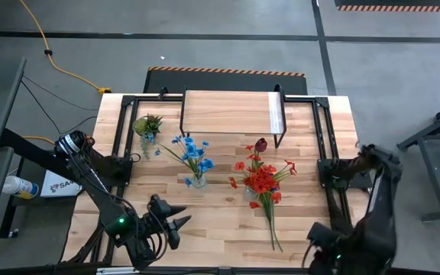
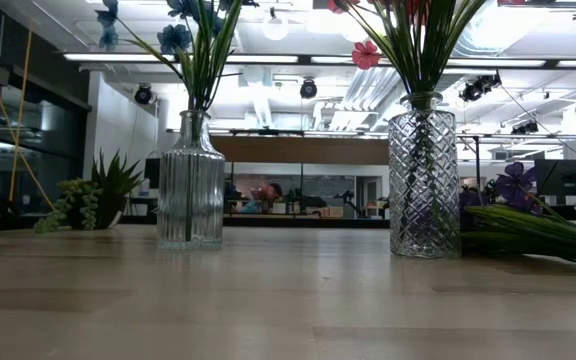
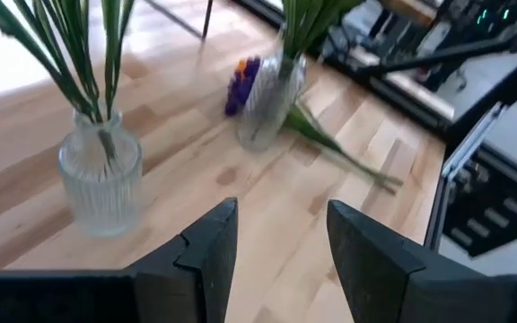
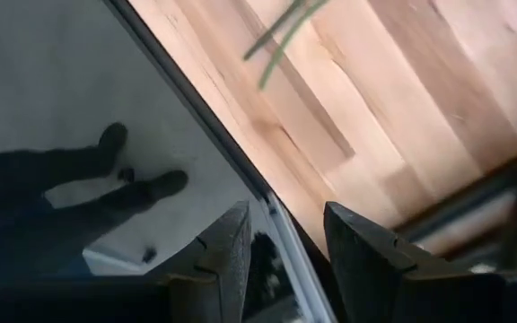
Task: Pick and place flowers into a vace then onto a shelf
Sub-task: Put the purple flowers into the left transparent vase
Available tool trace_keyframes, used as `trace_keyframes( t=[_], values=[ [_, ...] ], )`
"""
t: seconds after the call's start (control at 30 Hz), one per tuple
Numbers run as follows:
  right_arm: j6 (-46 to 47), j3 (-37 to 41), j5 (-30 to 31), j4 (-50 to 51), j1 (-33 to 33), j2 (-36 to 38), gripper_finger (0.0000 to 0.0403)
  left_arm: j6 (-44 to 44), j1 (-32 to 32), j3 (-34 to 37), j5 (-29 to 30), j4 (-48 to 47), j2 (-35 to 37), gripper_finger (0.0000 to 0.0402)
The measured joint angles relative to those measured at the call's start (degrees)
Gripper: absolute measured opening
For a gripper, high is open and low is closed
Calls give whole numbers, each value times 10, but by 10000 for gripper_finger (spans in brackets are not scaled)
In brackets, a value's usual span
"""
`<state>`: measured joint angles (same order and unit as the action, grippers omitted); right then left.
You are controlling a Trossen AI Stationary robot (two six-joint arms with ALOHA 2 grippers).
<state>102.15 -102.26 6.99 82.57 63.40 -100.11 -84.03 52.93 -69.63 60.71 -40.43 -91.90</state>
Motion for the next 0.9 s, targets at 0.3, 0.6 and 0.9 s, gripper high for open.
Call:
trace_keyframes(
  t=[0.3,0.6,0.9],
  values=[
    [4,0,20,-1,-21,-101,135,0,4,0,-86,-38,0,207],
    [28,0,17,15,-39,-149,135,-2,12,0,-120,-67,3,207],
    [15,0,48,-36,-72,-179,135,-2,12,1,-138,-82,3,207]
  ],
)
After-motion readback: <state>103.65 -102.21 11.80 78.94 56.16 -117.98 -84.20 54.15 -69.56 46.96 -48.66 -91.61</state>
